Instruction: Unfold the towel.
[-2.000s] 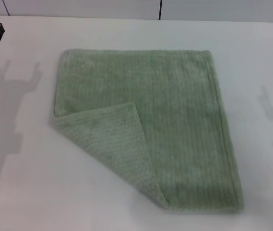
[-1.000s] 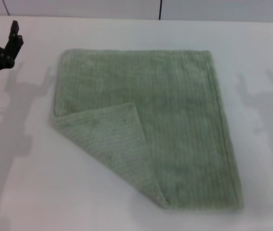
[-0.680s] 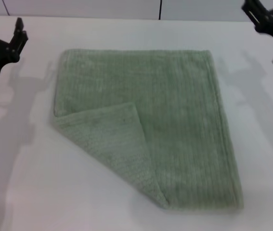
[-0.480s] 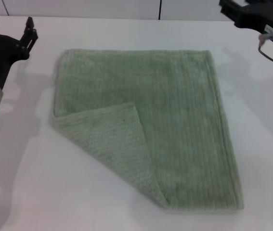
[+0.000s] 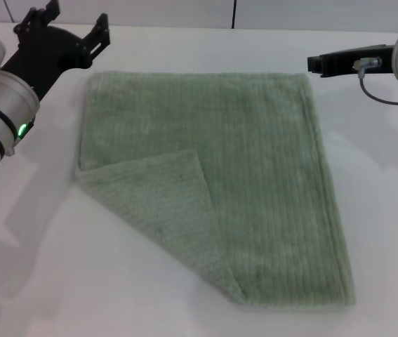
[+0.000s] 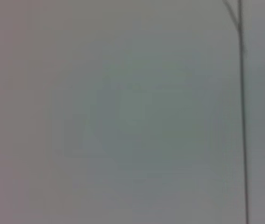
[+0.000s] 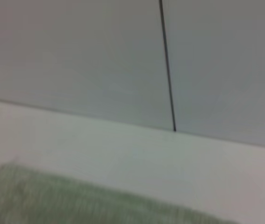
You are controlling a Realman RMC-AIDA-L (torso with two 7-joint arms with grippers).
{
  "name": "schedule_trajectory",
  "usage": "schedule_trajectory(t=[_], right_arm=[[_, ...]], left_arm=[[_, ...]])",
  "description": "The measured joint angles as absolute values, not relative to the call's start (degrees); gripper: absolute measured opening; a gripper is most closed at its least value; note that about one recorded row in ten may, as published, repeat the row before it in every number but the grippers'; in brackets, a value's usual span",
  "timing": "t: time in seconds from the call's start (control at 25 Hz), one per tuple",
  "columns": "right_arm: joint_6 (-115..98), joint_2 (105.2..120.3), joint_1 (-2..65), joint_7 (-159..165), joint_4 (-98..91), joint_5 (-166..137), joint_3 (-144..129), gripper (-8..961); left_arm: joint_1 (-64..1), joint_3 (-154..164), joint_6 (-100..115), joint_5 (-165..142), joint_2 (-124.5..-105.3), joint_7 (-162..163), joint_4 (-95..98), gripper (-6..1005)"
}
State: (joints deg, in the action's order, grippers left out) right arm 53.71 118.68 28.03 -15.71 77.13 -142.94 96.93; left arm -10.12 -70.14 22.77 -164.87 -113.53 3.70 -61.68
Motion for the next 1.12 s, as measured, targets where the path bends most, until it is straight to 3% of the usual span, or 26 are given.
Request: schedule_trajectory(t=[0.24, 0.44, 0.56, 0.68, 0.84, 1.12], right_arm=[[52.0, 118.75, 29.9, -17.4, 74.6, -142.0, 100.7, 69], [50.2, 118.85, 30.0, -20.0, 73.2, -139.3, 101.9, -3], [51.8, 118.57, 31.5, -18.8, 70.5, -136.5, 105.8, -2], [56.3, 118.05, 34.0, -17.4, 68.0, -136.4, 109.2, -2], [63.8, 116.02, 40.8, -17.3, 60.9, -138.7, 111.2, -1], [66.1, 115.72, 45.1, -17.5, 56.3, -143.4, 110.8, -1]], left_arm=[[-8.7, -70.0, 17.1, -165.3, -113.07, 3.6, -69.3, 803], [-9.2, -70.0, 16.1, -165.4, -114.18, 1.4, -69.2, 801], [-9.2, -70.4, 13.1, -165.4, -115.04, -0.1, -70.9, 800], [-10.1, -70.2, 4.0, -165.4, -114.26, -0.2, -75.5, 799], [-11.4, -70.3, -9.6, -165.4, -114.23, -3.6, -81.6, 797], [-13.1, -72.3, -40.4, -165.0, -117.99, -14.0, -95.3, 795]])
